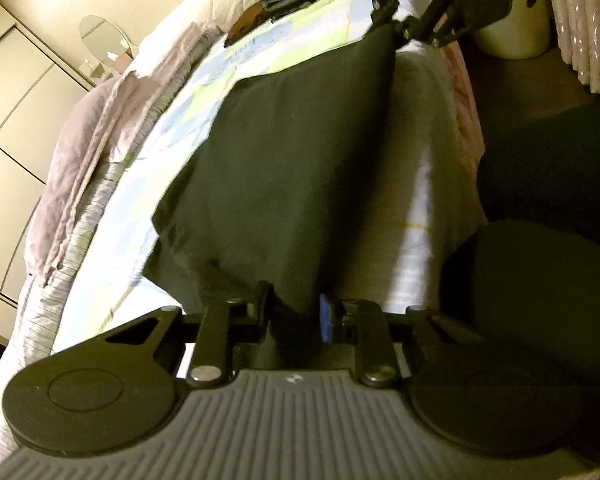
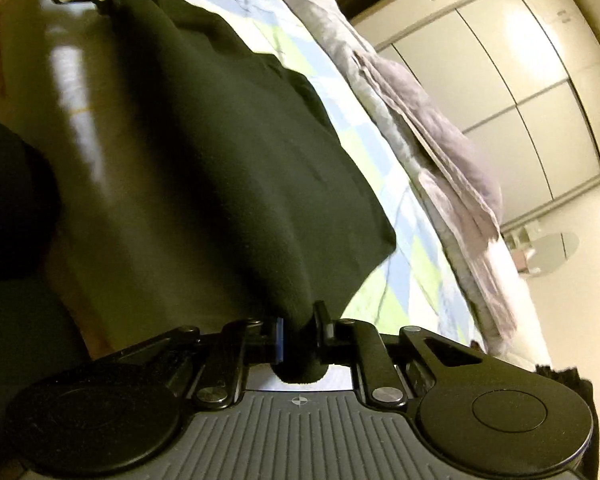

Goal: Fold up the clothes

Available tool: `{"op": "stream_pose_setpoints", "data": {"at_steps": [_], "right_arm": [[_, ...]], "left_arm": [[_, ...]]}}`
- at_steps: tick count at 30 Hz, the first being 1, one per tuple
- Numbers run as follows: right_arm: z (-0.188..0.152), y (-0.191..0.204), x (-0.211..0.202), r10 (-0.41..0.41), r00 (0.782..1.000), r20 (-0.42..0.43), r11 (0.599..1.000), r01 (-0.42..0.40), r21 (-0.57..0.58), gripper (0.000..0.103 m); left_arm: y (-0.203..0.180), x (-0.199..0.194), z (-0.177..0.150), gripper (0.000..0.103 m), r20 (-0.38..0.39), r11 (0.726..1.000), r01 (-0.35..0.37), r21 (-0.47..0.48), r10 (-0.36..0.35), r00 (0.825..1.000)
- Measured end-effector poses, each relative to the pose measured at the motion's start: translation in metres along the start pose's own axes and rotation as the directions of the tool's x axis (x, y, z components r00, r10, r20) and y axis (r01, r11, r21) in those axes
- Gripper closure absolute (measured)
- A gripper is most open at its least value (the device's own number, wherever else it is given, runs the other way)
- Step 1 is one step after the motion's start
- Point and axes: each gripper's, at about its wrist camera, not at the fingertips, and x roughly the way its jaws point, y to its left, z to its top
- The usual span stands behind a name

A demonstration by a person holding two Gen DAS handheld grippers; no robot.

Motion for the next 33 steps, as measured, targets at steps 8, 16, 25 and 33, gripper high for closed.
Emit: {"op": "stream_pose_setpoints", "data": {"at_steps": [8,16,25,33], "right_arm": [[-0.006,-0.014,-0.008,0.045,0.999,-0.01,0.985,-0.042,0.168,0.084],[0.001,-0.043,-0.046,0.071,0.994,0.085,0.873,-0.103,0.476,0.06],[0.068,-0.041,-0.018,0.179,0.955,0.236,0.769,-0.285,0.572,0.061],[0.05,-0.037,0.012,0.229,0.95,0.213,0.725,-0.313,0.614,0.061]], "left_arm": [[0.002,-0.019,-0.019,0.078,-0.027,0.998,0.007,-0.056,-0.008,1.0],[0.041,-0.04,-0.006,0.078,0.136,0.956,0.059,-0.286,-0.02,0.99],[0.08,0.045,-0.005,0.085,0.028,0.934,0.042,-0.354,-0.035,0.999],[0.089,0.055,-0.028,0.08,0.039,0.896,0.044,-0.442,-0.03,0.999]]}}
